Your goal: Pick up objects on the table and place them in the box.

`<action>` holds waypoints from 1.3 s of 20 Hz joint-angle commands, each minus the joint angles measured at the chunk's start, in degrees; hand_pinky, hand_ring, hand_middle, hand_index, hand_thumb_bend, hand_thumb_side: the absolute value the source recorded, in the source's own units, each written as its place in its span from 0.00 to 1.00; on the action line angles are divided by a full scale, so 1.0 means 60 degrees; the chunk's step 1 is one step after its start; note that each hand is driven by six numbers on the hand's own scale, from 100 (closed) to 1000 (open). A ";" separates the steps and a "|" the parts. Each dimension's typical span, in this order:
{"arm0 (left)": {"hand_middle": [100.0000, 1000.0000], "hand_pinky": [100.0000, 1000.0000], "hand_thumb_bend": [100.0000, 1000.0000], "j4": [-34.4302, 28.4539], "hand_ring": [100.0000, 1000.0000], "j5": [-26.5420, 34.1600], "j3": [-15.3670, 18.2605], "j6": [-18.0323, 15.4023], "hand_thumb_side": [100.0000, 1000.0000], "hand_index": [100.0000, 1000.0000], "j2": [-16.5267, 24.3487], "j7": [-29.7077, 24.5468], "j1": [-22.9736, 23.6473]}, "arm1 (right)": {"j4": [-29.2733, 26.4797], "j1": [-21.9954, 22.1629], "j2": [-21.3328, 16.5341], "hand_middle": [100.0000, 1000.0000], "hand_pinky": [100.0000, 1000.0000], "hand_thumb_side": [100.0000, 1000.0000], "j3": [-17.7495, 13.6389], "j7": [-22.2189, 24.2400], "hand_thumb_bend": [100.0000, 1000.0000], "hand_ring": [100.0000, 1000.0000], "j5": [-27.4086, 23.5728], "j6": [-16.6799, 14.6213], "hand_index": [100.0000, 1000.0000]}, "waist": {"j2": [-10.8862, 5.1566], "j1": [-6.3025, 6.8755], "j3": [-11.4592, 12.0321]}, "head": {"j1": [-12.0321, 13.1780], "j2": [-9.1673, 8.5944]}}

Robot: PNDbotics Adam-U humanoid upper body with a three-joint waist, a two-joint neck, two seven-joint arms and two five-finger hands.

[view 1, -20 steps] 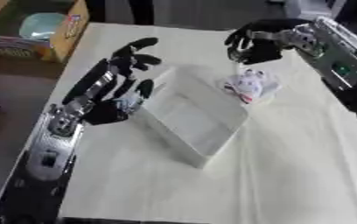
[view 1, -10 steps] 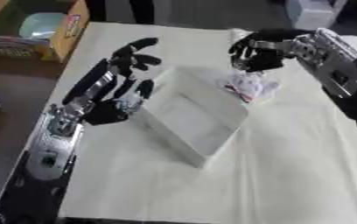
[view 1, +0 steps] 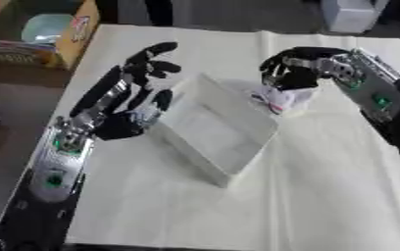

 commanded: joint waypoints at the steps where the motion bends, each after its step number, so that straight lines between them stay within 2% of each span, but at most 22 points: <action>1: 0.97 0.73 0.00 -0.0125 0.00 -0.0040 -0.0013 -0.0032 0.74 0.82 0.0173 0.0001 -0.0192 | -0.0138 -0.0095 -0.0084 0.81 0.75 0.92 -0.0103 -0.0025 0.00 0.82 -0.0038 0.0027 0.94 | -0.0108 0.0029 -0.0019 | -0.0046 -0.0034; 13: 0.97 0.73 0.00 -0.0145 0.00 -0.0086 -0.0001 -0.0044 0.74 0.82 0.0169 0.0012 -0.0188 | 0.0066 0.0016 -0.0004 0.82 0.77 0.90 -0.0184 0.0145 0.00 0.83 0.0478 -0.0030 0.96 | -0.0060 0.0049 -0.0034 | -0.0102 -0.0034; 16: 0.97 0.73 0.00 -0.0149 0.00 -0.0092 0.0009 -0.0044 0.74 0.82 0.0170 0.0021 -0.0184 | 0.0223 0.0023 0.0013 0.84 0.80 0.90 -0.0212 0.0355 0.00 0.85 0.0658 -0.0113 0.98 | -0.0043 0.0064 -0.0060 | -0.0300 -0.0034; 17: 0.97 0.73 0.00 -0.0150 0.00 -0.0093 0.0010 -0.0044 0.74 0.82 0.0168 0.0022 -0.0184 | 0.0297 0.0014 0.0022 0.85 0.81 0.84 -0.0220 0.0496 0.00 0.85 0.0723 -0.0142 0.98 | -0.0036 0.0068 -0.0074 | -0.0412 -0.0034; 18: 0.97 0.73 0.00 -0.0153 0.00 -0.0090 0.0010 -0.0045 0.74 0.82 0.0166 0.0022 -0.0187 | 0.0380 0.0001 0.0032 0.86 0.82 0.88 -0.0230 0.0663 0.00 0.86 0.0799 -0.0162 0.99 | -0.0025 0.0072 -0.0085 | -0.0615 -0.0034; 19: 0.97 0.73 0.00 -0.0159 0.00 -0.0092 0.0013 -0.0045 0.74 0.82 0.0165 0.0023 -0.0188 | 0.0458 -0.0022 0.0047 0.86 0.82 0.89 -0.0251 0.0827 0.00 0.86 0.0877 -0.0182 0.99 | -0.0013 0.0077 -0.0096 | -0.0794 -0.0034; 22: 0.97 0.74 0.00 -0.0163 0.00 -0.0113 0.0030 -0.0040 0.74 0.82 0.0173 0.0030 -0.0175 | 0.0647 -0.0097 0.0122 0.87 0.84 0.85 -0.0311 0.1215 0.00 0.87 0.1130 -0.0259 1.00 | 0.0033 0.0097 -0.0135 | -0.1390 -0.0034; 26: 0.97 0.74 0.00 -0.0166 0.00 -0.0128 0.0021 -0.0056 0.74 0.82 0.0169 0.0026 -0.0189 | 0.0908 -0.0122 0.0255 0.88 0.84 0.84 -0.0414 0.1482 0.00 0.87 0.1442 -0.0336 1.00 | 0.0080 0.0131 -0.0150 | -0.1422 -0.0034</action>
